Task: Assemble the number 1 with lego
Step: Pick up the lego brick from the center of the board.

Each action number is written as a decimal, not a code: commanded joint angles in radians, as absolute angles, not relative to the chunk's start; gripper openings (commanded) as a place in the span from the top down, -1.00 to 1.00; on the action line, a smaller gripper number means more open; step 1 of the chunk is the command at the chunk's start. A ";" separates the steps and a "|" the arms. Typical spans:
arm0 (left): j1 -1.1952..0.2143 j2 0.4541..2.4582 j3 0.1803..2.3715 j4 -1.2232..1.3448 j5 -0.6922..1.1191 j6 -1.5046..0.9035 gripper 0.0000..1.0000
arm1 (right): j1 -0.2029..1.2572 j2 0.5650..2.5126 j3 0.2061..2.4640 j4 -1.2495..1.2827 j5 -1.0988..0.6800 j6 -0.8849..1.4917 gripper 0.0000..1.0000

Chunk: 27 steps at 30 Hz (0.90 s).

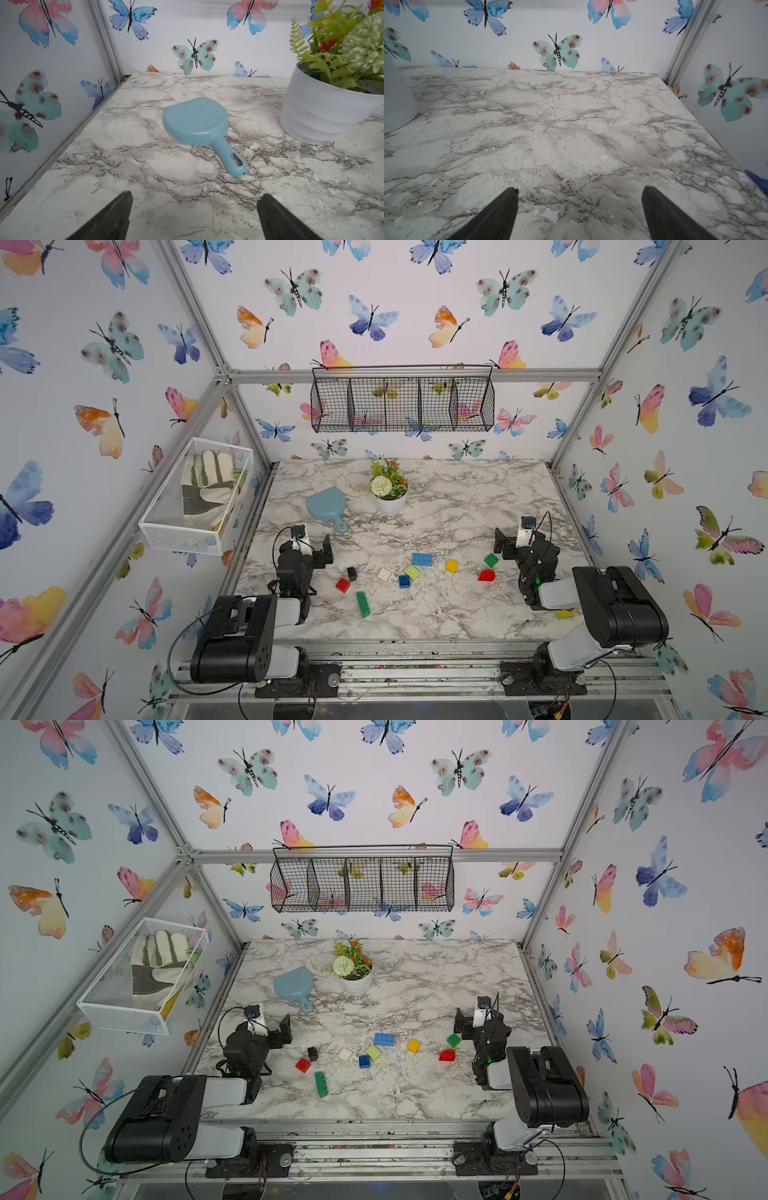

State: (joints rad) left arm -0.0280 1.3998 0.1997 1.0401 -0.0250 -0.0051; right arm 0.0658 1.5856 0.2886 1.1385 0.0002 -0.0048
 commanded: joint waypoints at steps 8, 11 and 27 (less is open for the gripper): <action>-0.025 1.407 0.215 1.062 -0.038 -0.008 -0.97 | 0.061 1.580 0.284 1.144 -0.013 -0.008 -0.97; -0.024 1.406 0.213 1.064 -0.037 -0.008 -0.97 | 0.057 1.577 0.284 1.137 -0.018 -0.006 -0.97; -0.024 1.052 0.489 0.211 -0.104 -0.303 -0.97 | 0.058 1.123 0.389 0.560 0.023 0.307 -0.90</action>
